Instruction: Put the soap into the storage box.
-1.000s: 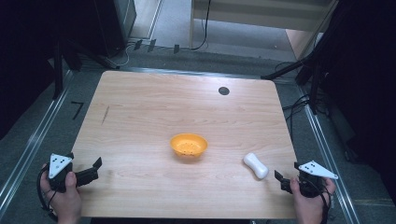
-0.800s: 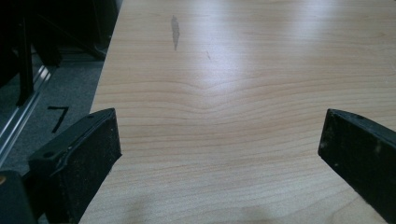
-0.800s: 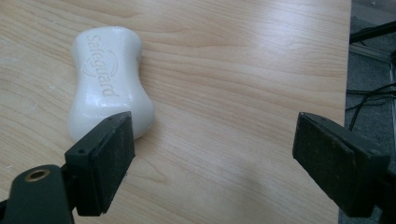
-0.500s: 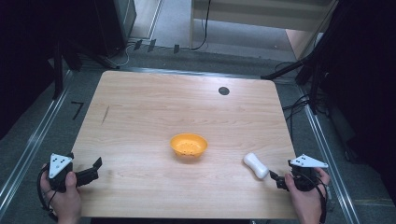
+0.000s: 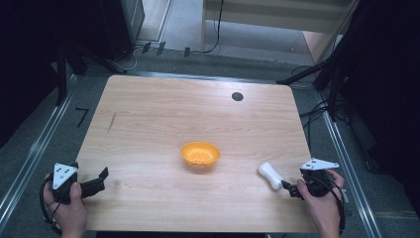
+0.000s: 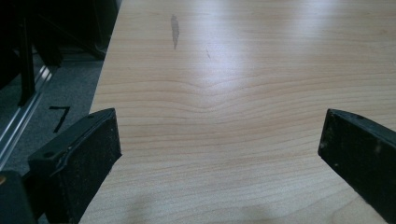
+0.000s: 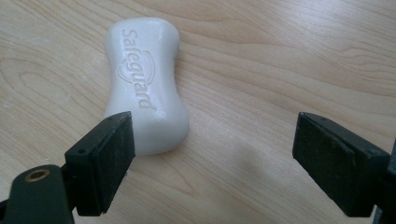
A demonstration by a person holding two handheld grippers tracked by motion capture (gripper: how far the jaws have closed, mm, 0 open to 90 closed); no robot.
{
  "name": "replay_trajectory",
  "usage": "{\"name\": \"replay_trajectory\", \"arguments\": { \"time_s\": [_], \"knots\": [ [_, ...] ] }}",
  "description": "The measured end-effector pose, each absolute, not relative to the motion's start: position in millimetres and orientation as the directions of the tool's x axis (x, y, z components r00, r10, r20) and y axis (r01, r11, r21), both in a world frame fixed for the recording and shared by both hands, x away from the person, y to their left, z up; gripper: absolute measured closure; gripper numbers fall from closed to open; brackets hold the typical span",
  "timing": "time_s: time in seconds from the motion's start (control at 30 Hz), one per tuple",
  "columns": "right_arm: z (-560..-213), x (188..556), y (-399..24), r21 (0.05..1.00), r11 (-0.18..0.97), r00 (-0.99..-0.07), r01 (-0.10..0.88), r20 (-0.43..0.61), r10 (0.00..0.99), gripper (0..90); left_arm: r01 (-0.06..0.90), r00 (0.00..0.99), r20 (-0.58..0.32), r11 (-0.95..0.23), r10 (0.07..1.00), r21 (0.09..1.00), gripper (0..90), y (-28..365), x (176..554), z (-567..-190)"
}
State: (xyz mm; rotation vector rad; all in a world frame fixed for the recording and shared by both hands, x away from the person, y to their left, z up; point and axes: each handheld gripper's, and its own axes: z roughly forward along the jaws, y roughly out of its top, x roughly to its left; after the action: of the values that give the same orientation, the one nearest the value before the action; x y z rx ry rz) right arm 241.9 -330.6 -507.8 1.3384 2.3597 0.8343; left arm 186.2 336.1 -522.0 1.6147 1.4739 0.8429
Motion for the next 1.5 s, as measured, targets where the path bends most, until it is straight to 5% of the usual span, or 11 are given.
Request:
{"name": "replay_trajectory", "arguments": {
  "time_s": [1.5],
  "knots": [
    [-489, 282, -281, 0.531, 0.479, -0.568, 0.698, 0.004, 0.823, 13.4, 0.472, 0.106, -0.047, -0.008, 0.993, 0.882, 0.0, 338, 186, -522]
  ]
}}
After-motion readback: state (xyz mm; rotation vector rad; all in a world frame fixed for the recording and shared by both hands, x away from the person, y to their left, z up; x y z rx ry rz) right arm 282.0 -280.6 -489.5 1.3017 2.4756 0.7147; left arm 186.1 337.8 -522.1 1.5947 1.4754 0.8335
